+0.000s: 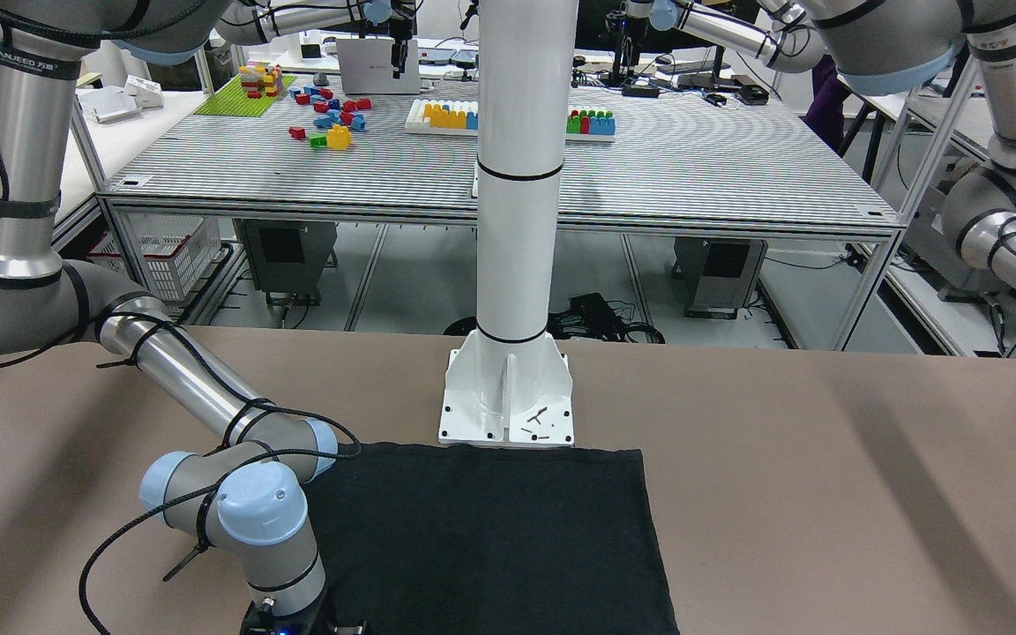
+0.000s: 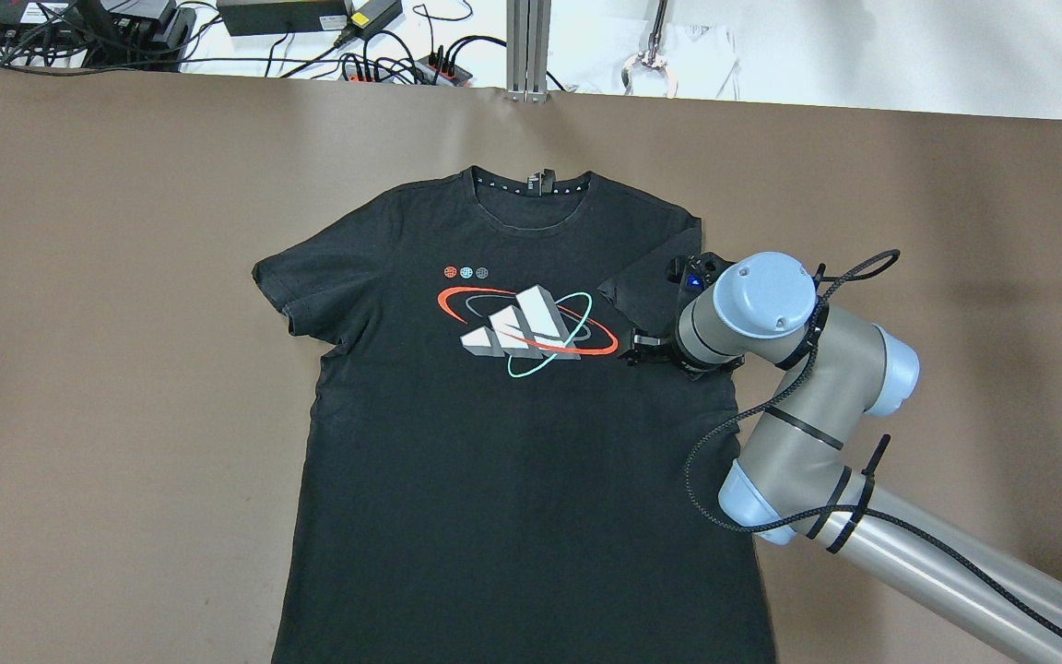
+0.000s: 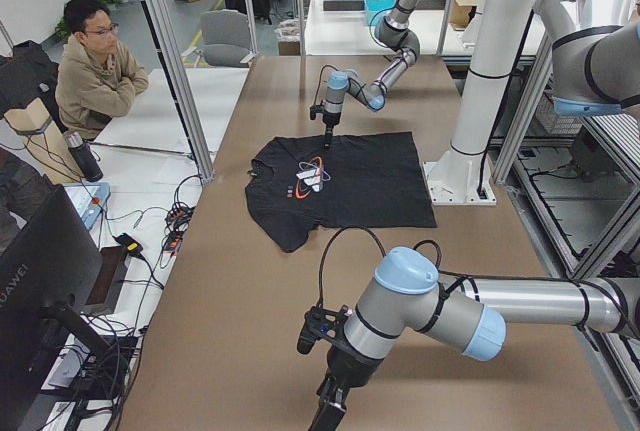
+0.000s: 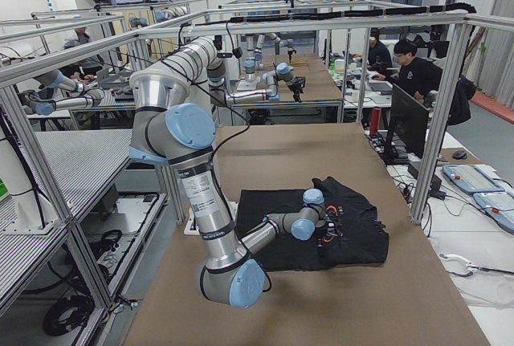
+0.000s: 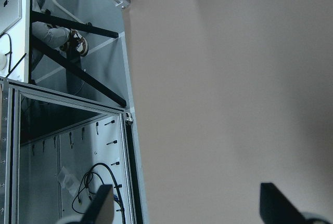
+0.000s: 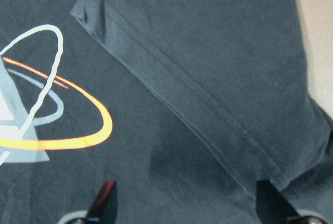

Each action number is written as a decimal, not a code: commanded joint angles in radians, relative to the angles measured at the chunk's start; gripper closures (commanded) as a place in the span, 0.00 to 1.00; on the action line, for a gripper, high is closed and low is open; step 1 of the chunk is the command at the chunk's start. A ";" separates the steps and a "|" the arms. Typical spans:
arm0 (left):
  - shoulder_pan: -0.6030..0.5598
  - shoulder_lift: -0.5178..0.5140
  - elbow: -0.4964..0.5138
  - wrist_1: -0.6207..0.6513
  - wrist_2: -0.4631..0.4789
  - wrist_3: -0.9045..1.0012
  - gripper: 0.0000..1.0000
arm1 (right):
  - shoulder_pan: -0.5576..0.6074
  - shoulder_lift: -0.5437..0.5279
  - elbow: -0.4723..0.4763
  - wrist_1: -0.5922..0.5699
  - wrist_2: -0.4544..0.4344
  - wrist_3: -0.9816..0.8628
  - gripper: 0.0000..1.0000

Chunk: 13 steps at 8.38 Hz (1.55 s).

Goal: Fold clothes

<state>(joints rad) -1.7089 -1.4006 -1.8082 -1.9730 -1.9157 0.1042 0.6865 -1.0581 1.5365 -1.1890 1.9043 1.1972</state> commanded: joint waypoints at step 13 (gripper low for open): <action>0.636 -0.674 0.494 -0.103 -0.390 -0.787 0.47 | 0.065 -0.091 0.267 -0.153 0.059 -0.014 0.06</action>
<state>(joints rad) -1.1083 -1.9676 -1.4693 -1.9896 -2.3085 -0.6628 0.7378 -1.1540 1.8047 -1.3458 1.9718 1.1831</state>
